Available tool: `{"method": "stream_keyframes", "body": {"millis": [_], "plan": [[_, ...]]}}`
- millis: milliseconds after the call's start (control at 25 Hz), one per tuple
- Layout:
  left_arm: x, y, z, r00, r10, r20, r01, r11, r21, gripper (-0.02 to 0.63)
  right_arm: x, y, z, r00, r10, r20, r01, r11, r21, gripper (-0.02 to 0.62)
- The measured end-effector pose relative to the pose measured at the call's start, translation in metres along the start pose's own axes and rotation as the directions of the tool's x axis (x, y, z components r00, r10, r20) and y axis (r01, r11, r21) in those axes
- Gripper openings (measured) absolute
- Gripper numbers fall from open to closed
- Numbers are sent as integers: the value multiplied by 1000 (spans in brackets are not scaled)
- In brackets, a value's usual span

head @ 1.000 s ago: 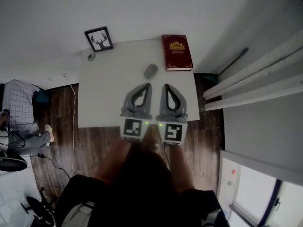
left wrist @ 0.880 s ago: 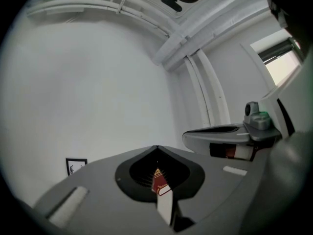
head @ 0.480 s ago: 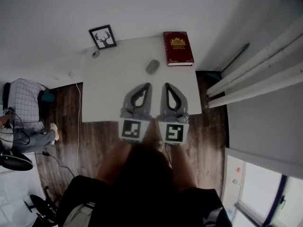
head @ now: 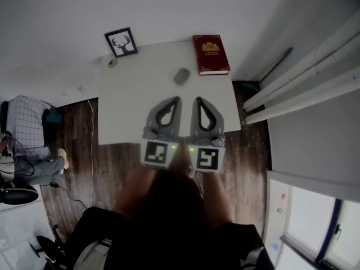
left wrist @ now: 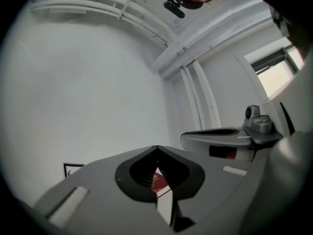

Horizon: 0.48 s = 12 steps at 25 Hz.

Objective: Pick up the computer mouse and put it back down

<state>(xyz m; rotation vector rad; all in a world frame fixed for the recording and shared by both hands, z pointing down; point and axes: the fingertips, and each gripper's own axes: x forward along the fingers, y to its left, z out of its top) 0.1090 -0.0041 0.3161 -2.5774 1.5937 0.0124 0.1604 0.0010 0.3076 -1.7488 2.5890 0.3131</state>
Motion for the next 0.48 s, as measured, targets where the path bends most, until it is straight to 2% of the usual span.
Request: {"method": "stream_keyframes", "body": {"millis": [480], "plan": [[-10, 2, -1, 1000, -14, 2, 14, 1000, -18, 2, -5, 11, 4, 1000, -9, 3, 9, 1000, 1, 14]]}}
